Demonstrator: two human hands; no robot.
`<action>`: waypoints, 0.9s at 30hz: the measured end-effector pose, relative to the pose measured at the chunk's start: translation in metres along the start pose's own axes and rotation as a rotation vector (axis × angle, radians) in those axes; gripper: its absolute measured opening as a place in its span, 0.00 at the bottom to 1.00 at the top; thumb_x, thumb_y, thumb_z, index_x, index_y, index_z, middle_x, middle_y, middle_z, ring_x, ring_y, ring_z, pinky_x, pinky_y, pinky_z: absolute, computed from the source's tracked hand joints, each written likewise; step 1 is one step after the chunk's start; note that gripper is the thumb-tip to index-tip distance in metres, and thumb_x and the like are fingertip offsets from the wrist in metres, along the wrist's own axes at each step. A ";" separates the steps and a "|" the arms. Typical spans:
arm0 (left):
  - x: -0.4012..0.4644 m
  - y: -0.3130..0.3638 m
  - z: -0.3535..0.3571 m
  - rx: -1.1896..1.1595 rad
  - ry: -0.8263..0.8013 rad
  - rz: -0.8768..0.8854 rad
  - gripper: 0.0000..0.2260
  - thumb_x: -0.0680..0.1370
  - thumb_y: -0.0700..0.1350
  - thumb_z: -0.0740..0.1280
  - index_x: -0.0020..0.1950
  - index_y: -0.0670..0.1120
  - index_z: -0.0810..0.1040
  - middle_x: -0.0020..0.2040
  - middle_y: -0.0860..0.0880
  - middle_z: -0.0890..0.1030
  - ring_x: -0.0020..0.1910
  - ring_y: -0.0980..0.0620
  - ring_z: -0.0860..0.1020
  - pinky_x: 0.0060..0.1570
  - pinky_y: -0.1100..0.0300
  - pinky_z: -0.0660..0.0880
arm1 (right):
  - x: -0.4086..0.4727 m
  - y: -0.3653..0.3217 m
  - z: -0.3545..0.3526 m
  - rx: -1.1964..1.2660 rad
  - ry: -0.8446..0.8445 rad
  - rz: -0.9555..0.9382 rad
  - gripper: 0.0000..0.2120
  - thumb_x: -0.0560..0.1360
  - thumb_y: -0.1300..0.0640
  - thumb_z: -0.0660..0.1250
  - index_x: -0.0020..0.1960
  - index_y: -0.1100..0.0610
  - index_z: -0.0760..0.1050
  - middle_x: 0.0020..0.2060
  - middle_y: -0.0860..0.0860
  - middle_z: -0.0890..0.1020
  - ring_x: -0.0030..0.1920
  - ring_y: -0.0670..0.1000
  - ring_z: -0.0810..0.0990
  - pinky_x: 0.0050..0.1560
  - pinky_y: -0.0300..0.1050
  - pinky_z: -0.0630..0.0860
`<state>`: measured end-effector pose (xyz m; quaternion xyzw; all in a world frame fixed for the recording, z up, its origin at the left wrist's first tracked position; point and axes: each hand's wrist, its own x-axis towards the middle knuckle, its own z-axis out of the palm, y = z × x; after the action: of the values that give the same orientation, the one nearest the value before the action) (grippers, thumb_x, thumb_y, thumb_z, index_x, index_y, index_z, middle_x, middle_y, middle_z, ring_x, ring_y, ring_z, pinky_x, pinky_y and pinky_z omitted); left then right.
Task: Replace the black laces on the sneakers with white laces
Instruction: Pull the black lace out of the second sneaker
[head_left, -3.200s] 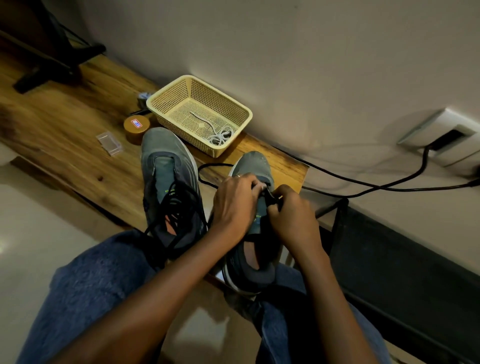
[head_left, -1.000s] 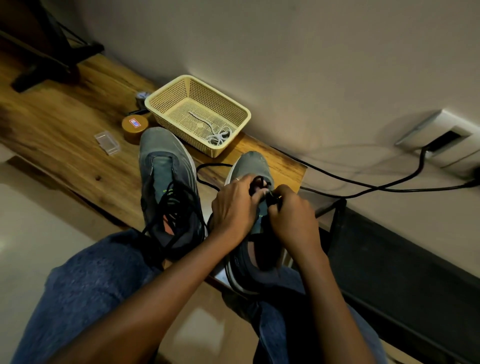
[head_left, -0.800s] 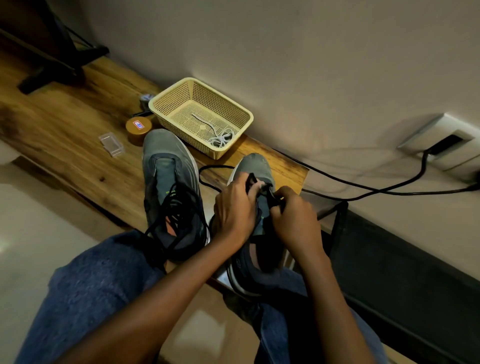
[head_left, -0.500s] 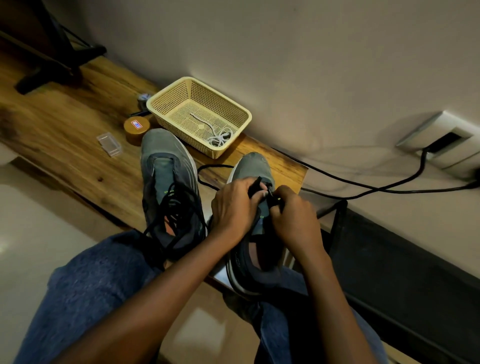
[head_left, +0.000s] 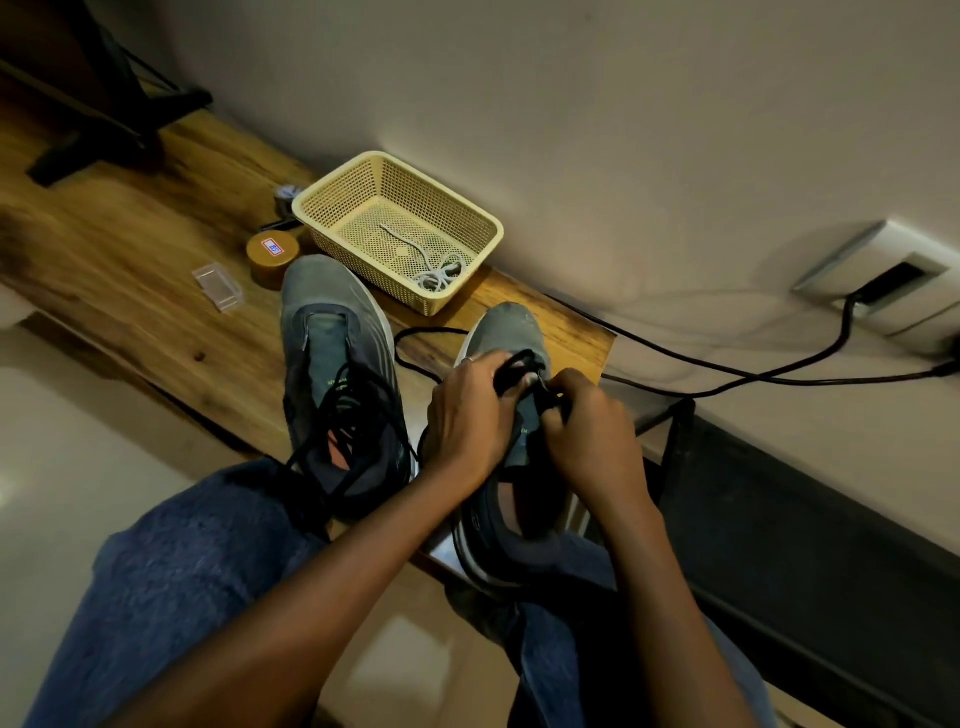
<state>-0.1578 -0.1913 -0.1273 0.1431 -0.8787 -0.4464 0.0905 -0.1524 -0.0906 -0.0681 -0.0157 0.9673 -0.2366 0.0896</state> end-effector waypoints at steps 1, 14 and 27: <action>-0.001 0.001 0.000 -0.049 0.030 -0.036 0.06 0.78 0.51 0.67 0.50 0.50 0.79 0.46 0.48 0.82 0.46 0.47 0.79 0.40 0.56 0.72 | 0.000 0.000 0.000 0.006 0.002 0.003 0.13 0.76 0.63 0.60 0.59 0.55 0.73 0.49 0.58 0.80 0.47 0.59 0.78 0.40 0.48 0.73; 0.003 -0.008 0.008 -0.113 0.000 -0.103 0.10 0.75 0.56 0.67 0.43 0.50 0.78 0.41 0.53 0.82 0.41 0.52 0.79 0.38 0.58 0.72 | -0.001 -0.001 0.000 0.001 -0.007 -0.009 0.12 0.76 0.63 0.60 0.58 0.56 0.72 0.50 0.58 0.80 0.47 0.59 0.78 0.41 0.48 0.74; 0.003 -0.006 0.010 -0.427 0.091 -0.122 0.04 0.78 0.43 0.66 0.44 0.51 0.76 0.37 0.52 0.81 0.39 0.54 0.80 0.41 0.59 0.75 | 0.001 0.001 0.001 0.021 -0.006 0.030 0.13 0.76 0.62 0.60 0.59 0.55 0.72 0.50 0.58 0.80 0.46 0.58 0.78 0.44 0.51 0.77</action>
<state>-0.1626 -0.1880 -0.1382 0.1936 -0.7489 -0.6200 0.1312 -0.1528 -0.0907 -0.0694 -0.0010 0.9646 -0.2454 0.0963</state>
